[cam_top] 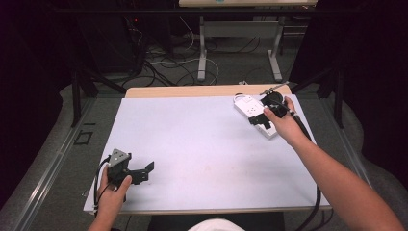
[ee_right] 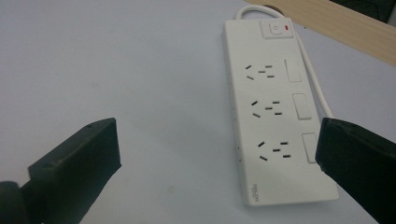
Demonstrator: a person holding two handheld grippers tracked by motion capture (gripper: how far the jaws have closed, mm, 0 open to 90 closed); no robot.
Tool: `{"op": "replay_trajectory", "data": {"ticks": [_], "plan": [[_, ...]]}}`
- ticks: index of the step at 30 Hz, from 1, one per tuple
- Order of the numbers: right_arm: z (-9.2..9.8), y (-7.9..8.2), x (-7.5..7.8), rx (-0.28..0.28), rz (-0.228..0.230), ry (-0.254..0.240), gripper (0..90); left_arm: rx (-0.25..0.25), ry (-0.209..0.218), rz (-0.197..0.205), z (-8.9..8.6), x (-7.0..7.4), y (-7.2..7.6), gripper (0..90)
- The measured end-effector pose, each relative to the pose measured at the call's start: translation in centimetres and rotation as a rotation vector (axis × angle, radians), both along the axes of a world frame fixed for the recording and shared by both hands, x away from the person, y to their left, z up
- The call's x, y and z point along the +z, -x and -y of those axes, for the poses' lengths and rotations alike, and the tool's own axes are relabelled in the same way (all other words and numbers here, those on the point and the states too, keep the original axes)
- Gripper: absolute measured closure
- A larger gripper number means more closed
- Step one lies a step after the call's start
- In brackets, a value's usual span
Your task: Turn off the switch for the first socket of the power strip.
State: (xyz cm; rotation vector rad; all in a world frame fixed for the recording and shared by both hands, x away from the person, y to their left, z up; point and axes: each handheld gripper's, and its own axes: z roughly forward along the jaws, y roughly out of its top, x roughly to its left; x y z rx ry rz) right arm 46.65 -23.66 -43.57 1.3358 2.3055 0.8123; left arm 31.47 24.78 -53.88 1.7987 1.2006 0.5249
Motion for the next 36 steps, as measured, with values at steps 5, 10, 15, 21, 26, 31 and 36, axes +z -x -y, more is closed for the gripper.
{"op": "replay_trajectory", "data": {"ticks": [5, 10, 15, 21, 26, 31, 36], "plan": [[-0.2, 2.0, -0.2, 0.032, 0.011, -0.009, 0.0, 0.0, 0.001, 0.001, 0.0, 0.0, 0.0, 0.7], [-0.5, 3.8, -0.9, 0.077, 0.018, -0.009, 0.0, -0.002, -0.002, -0.001, 0.1, 0.0, 0.0, 0.7], [-0.8, 5.2, -2.1, 0.117, 0.02, -0.02, 0.0, -0.002, -0.004, 0.0, 0.1, 0.0, 0.1, 0.7], [-1.2, 7.1, -3.2, 0.166, 0.034, -0.017, 0.0, -0.001, -0.003, -0.001, 0.1, 0.0, 0.1, 0.8], [-1.4, 8.7, -3.9, 0.185, 0.046, -0.039, 0.0, -0.002, -0.006, 0.001, 0.1, 0.0, 0.1, 0.8], [-1.2, 10.3, -4.8, 0.196, 0.048, -0.05, 0.0, -0.001, -0.003, 0.0, 0.1, 0.0, 0.1, 0.8], [-1.0, 11.6, -5.7, 0.205, 0.073, -0.064, 0.0, -0.006, -0.006, -0.007, 0.1, 0.1, 0.1, 0.8]]}}
